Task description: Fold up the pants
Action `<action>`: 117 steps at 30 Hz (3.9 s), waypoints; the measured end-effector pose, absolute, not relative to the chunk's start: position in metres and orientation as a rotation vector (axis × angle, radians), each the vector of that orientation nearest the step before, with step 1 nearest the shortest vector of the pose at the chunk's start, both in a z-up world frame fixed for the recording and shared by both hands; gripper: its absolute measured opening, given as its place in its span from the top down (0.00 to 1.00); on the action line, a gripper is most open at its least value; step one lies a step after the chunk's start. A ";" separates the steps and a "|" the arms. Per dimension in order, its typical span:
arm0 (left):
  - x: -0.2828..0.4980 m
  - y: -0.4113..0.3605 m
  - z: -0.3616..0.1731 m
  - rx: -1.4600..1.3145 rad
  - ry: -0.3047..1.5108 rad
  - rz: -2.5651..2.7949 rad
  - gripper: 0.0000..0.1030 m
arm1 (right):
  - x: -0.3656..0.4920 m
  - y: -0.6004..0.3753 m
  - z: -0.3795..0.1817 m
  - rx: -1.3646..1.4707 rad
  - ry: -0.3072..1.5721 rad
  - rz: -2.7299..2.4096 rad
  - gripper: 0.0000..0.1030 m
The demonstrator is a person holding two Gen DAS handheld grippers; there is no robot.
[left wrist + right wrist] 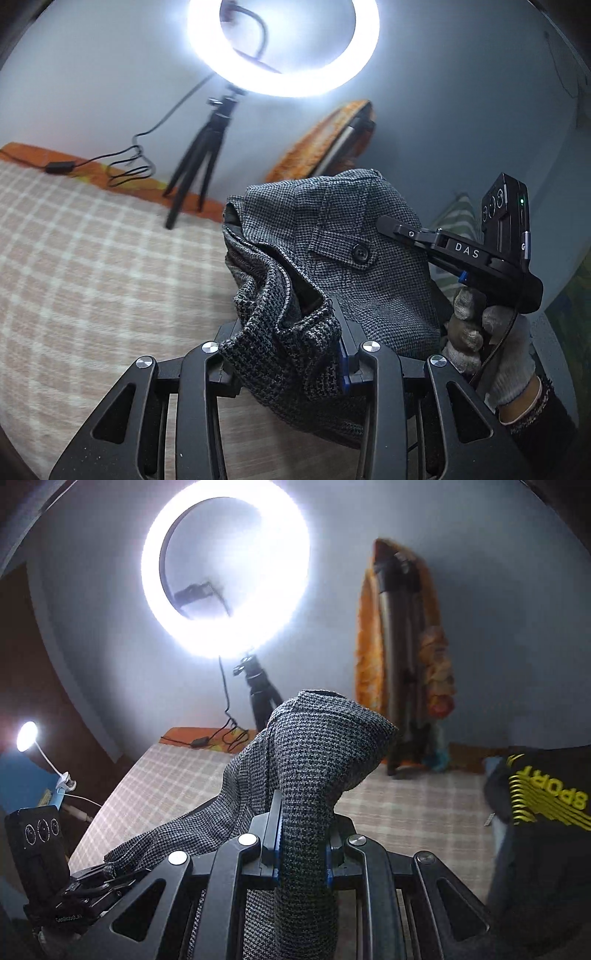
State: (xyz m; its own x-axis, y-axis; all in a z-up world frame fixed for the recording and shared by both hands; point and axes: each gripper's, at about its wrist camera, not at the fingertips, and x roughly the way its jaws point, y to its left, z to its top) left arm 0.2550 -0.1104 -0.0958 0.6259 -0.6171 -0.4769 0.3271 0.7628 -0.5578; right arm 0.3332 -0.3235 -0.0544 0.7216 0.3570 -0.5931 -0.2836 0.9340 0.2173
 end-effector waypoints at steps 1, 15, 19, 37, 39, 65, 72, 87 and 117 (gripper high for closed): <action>0.256 -0.121 -0.093 -0.439 0.702 -0.577 0.66 | 0.332 -0.331 -0.051 0.113 0.673 0.347 0.86; 0.272 -0.253 -0.069 -0.385 0.666 -0.719 0.66 | 0.323 -0.458 -0.010 0.076 0.610 0.211 0.86; 0.278 -0.288 -0.064 -0.364 0.648 -0.750 0.66 | 0.322 -0.494 0.001 0.056 0.591 0.171 0.86; 0.303 -0.408 -0.085 -0.342 0.641 -0.792 0.66 | 0.342 -0.615 0.001 -0.029 0.567 0.078 0.86; 0.308 -0.416 -0.095 -0.355 0.658 -0.772 0.66 | 0.351 -0.622 -0.011 -0.031 0.578 0.082 0.86; 0.288 -0.381 -0.116 -0.331 0.756 -0.708 0.60 | 0.370 -0.657 -0.080 -0.059 0.691 -0.181 0.58; 0.276 -0.369 -0.107 -0.238 0.738 -0.724 0.63 | 0.358 -0.636 -0.057 -0.052 0.575 -0.095 0.58; 0.237 -0.304 -0.047 -0.066 0.637 -0.704 0.35 | 0.297 -0.598 -0.043 0.039 0.587 -0.097 0.37; 0.118 -0.242 0.006 0.028 0.508 -0.661 0.09 | 0.082 -0.472 -0.019 0.028 0.498 -0.244 0.00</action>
State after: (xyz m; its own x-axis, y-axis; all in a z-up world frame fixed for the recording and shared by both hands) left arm 0.1185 -0.2420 0.0064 0.6722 -0.5801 -0.4601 0.5934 0.7937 -0.1337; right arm 0.0822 -0.4717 -0.0190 0.8504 -0.2245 -0.4758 0.2382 0.9707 -0.0323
